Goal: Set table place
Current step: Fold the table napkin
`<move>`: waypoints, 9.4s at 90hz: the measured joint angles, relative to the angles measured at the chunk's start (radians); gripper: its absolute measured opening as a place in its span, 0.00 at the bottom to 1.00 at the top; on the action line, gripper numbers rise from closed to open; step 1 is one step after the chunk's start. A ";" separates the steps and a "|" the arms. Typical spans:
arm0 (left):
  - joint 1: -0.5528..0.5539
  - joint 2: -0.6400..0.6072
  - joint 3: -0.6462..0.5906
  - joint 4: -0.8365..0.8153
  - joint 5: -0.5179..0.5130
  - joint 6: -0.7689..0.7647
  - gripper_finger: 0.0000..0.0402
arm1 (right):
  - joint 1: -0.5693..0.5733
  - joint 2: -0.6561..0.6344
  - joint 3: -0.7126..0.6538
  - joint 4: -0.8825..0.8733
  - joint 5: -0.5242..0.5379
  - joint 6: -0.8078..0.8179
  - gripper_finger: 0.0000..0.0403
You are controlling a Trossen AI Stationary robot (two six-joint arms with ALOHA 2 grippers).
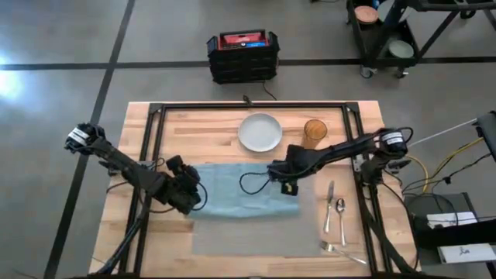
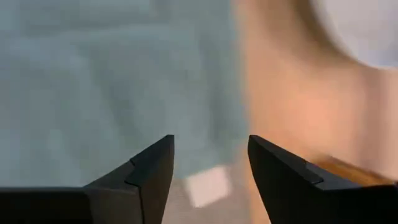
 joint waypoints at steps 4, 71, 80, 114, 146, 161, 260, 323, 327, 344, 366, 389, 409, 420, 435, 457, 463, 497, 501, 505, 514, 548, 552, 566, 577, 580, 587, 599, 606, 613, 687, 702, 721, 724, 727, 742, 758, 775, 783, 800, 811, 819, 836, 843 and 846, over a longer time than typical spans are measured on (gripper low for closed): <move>0.020 0.000 -0.001 0.001 0.043 0.015 0.47 | -0.026 -0.011 -0.018 0.019 -0.037 -0.033 0.46; 0.153 -0.002 -0.035 0.014 0.115 0.124 0.38 | -0.214 -0.021 -0.192 0.247 -0.178 -0.055 0.34; 0.264 -0.009 -0.047 0.042 0.218 0.175 0.39 | -0.214 -0.021 -0.192 0.256 -0.179 -0.055 0.33; 0.658 -0.017 -0.058 0.106 0.534 0.373 0.28 | -0.214 -0.021 -0.192 0.258 -0.183 -0.054 0.30; 0.679 -0.005 -0.113 0.113 0.572 0.429 0.23 | -0.214 -0.021 -0.192 0.306 -0.179 -0.046 0.29; 0.678 -0.002 -0.152 0.167 0.568 0.431 0.29 | -0.214 -0.021 -0.192 0.323 -0.179 -0.041 0.32; 0.678 0.005 -0.132 0.178 0.568 0.432 0.19 | -0.214 -0.021 -0.192 0.321 -0.179 -0.038 0.34; 0.678 0.050 -0.152 0.180 0.522 0.456 0.19 | -0.214 -0.021 -0.192 0.321 -0.179 -0.038 0.37; 0.679 0.051 -0.152 0.181 0.518 0.456 0.19 | -0.214 -0.021 -0.192 0.321 -0.179 -0.038 0.37; 0.679 0.053 -0.152 0.188 0.518 0.461 0.19 | -0.214 -0.021 -0.192 0.321 -0.179 -0.038 0.35; 0.679 0.051 -0.152 0.173 0.517 0.459 0.19 | -0.214 -0.021 -0.192 0.321 -0.179 -0.038 0.33; 0.679 0.050 -0.152 0.150 0.516 0.457 0.19 | -0.214 -0.021 -0.192 0.321 -0.179 -0.039 0.33; 0.678 0.050 -0.152 0.147 0.516 0.457 0.13 | -0.214 -0.021 -0.192 0.321 -0.179 -0.039 0.36; 0.679 0.049 -0.152 0.146 0.532 0.457 0.02 | -0.214 -0.021 -0.192 0.321 -0.179 -0.039 0.37; 0.679 0.049 -0.152 0.146 0.539 0.456 0.02 | -0.214 -0.021 -0.192 0.321 -0.179 -0.039 0.38; 0.679 0.029 -0.125 0.112 0.547 0.452 0.01 | -0.214 -0.041 -0.162 0.206 -0.298 -0.051 0.36; 0.679 0.022 -0.104 0.085 0.547 0.453 0.00 | -0.207 -0.067 -0.140 0.159 -0.334 -0.042 0.35; 0.679 -0.004 -0.037 0.076 0.545 0.456 0.00 | -0.181 -0.145 -0.175 0.138 -0.275 -0.116 0.43; 0.679 -0.004 -0.037 0.078 0.545 0.456 0.00 | -0.180 -0.138 -0.189 0.148 -0.240 -0.135 0.44; 0.679 -0.006 -0.038 0.075 0.545 0.456 0.00 | -0.181 -0.127 -0.205 0.148 -0.203 -0.145 0.45; 0.678 -0.007 -0.040 0.077 0.545 0.456 0.00 | -0.182 -0.104 -0.238 0.185 -0.164 -0.162 0.43; 0.679 -0.010 -0.042 0.078 0.544 0.457 0.00 | -0.181 -0.068 -0.276 0.299 -0.139 -0.169 0.30; 0.678 -0.010 -0.042 0.078 0.543 0.457 0.00 | -0.181 -0.068 -0.276 0.303 -0.134 -0.170 0.28; 0.679 -0.010 -0.042 0.075 0.543 0.457 0.00 | -0.181 -0.068 -0.276 0.302 -0.133 -0.167 0.20; 0.679 -0.010 -0.042 0.072 0.543 0.457 0.00 | -0.181 -0.073 -0.276 0.295 -0.132 -0.167 0.10; 0.679 -0.011 -0.042 0.066 0.543 0.457 0.00 | -0.181 -0.077 -0.277 0.288 -0.130 -0.167 0.07; 0.678 -0.016 -0.042 0.039 0.542 0.457 0.00 | -0.181 -0.095 -0.278 0.263 -0.126 -0.169 0.02; 0.679 -0.038 -0.043 0.012 0.541 0.450 0.00 | -0.181 -0.132 -0.278 0.249 -0.126 -0.140 0.02; 0.678 -0.057 -0.043 0.014 0.539 0.448 0.00 | -0.181 -0.152 -0.278 0.247 -0.126 -0.128 0.02; 0.678 -0.077 -0.042 0.013 0.534 0.442 0.00 | -0.180 -0.170 -0.278 0.237 -0.126 -0.128 0.01; 0.678 -0.143 -0.037 -0.003 0.409 0.381 0.00 | -0.179 -0.215 -0.278 0.201 -0.016 -0.075 0.01; 0.679 -0.126 -0.037 0.006 0.354 0.385 0.01 | -0.180 -0.198 -0.278 0.210 -0.008 -0.069 0.04; 0.679 -0.127 -0.037 0.004 0.329 0.398 0.19 | -0.180 -0.204 -0.276 0.206 0.034 -0.051 0.21; 0.679 -0.127 -0.037 0.004 0.329 0.399 0.22 | -0.180 -0.205 -0.270 0.202 0.034 -0.051 0.24; 0.679 -0.127 -0.037 0.003 0.329 0.400 0.25 | -0.180 -0.205 -0.265 0.198 0.034 -0.052 0.28; 0.678 -0.130 -0.013 -0.028 0.331 0.404 0.39 | -0.180 -0.205 -0.211 0.131 0.032 -0.065 0.42; 0.637 -0.145 0.031 0.033 0.378 0.426 0.47 | -0.179 -0.208 -0.146 0.135 -0.117 -0.074 0.48; 0.566 -0.136 -0.041 0.250 0.447 0.468 0.46 | -0.143 -0.203 -0.211 0.371 -0.290 -0.090 0.50; 0.550 -0.113 -0.102 0.349 0.449 0.477 0.43 | -0.120 -0.183 -0.267 0.480 -0.288 -0.086 0.49; 0.550 -0.047 -0.209 0.462 0.368 0.492 0.36 | -0.089 -0.119 -0.332 0.595 -0.282 -0.041 0.47; 0.550 -0.008 -0.238 0.468 0.256 0.472 0.32 | -0.082 -0.073 -0.336 0.580 -0.283 -0.030 0.45; 0.550 0.002 -0.251 0.433 0.184 0.416 0.29 | -0.083 -0.056 -0.334 0.568 -0.282 -0.027 0.43; 0.551 0.004 -0.278 0.314 0.149 0.293 0.24 | -0.083 -0.054 -0.334 0.557 -0.269 -0.015 0.40; 0.551 0.003 -0.284 0.279 0.146 0.263 0.23 | -0.082 -0.054 -0.334 0.553 -0.260 -0.015 0.39; 0.551 0.002 -0.285 0.269 0.146 0.261 0.22 | -0.083 -0.054 -0.334 0.553 -0.259 -0.016 0.39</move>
